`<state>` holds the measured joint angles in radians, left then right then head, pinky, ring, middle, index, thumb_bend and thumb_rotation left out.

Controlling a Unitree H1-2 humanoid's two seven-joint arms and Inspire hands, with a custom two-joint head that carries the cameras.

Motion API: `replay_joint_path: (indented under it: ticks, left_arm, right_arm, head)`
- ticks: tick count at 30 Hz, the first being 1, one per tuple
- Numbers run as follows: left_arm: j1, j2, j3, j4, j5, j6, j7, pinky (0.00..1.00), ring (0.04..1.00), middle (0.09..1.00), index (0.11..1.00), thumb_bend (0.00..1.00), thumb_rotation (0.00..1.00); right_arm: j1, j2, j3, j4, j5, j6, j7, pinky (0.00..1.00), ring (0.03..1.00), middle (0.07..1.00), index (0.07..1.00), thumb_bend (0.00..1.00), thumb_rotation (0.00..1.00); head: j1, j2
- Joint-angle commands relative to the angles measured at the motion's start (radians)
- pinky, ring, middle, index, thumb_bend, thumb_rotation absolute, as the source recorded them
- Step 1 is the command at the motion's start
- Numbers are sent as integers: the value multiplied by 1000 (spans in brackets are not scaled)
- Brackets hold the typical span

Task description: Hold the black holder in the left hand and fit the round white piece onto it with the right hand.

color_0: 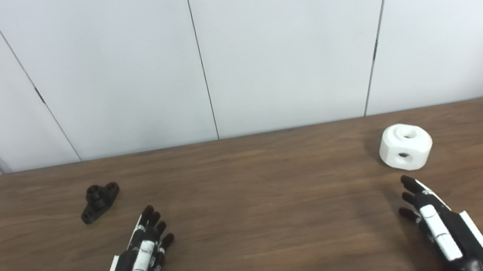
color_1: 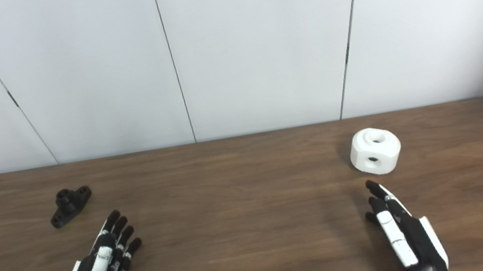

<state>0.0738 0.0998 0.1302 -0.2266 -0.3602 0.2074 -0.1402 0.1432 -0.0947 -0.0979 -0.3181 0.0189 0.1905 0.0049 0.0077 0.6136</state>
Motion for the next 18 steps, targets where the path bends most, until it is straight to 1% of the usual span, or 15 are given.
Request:
replay_joint_path:
  ticks: [1,3,6,8,10,14,15,16,17,18]
  left_arm:
    - [-2,7,-1,-15,1,1,1,1000,1000,1000,1000,838,591]
    - [-3,6,1,-14,1,1,2,1000,1000,1000,1000,844,593]
    - [-5,3,5,-12,-7,1,3,1000,1000,1000,1000,842,581]
    - [-5,3,5,-15,-8,3,3,1000,1000,1000,1000,832,574]
    - [-3,6,3,-19,-2,6,5,1000,1000,1000,1000,844,577]
    - [-3,16,5,-17,-3,9,-1,1000,1000,1000,1000,852,591]
    - [-1,27,5,-19,-20,21,-15,1000,1000,1000,1000,854,593]
    - [2,49,-3,-21,-32,27,-45,1000,1000,1000,1000,849,593]
    - [2,84,-15,-25,-49,26,-95,1000,993,1000,1000,850,613]
    - [2,119,-30,-35,-56,22,-139,933,956,990,1000,861,626]
  right_arm:
    - [15,-12,9,-13,-12,-17,9,826,918,936,884,562,878]
    - [14,-10,9,-14,-15,-12,7,822,917,932,886,571,877]
    - [14,-9,7,-17,-6,-8,11,854,925,935,890,567,871]
    - [15,-9,8,-22,-8,-4,10,848,928,940,892,567,874]
    - [15,-7,7,-20,-8,-8,8,842,923,937,890,563,865]
    - [14,1,13,-20,-15,-6,3,841,922,933,882,570,860]
    - [15,4,16,-23,-19,-4,1,842,921,932,880,574,863]
    - [17,7,18,-27,-22,-2,-1,842,921,932,878,568,868]
    - [19,8,20,-29,-21,-4,0,842,920,933,877,561,871]
    - [21,8,21,-28,-20,-5,0,848,923,935,878,556,875]
  head:
    - [1,1]
    - [-1,3]
    - [-2,6]
    - [-2,7]
    - [1,8]
    - [16,-5]
    - [16,-7]
    - [17,-10]
    - [24,-12]
    - [31,-14]
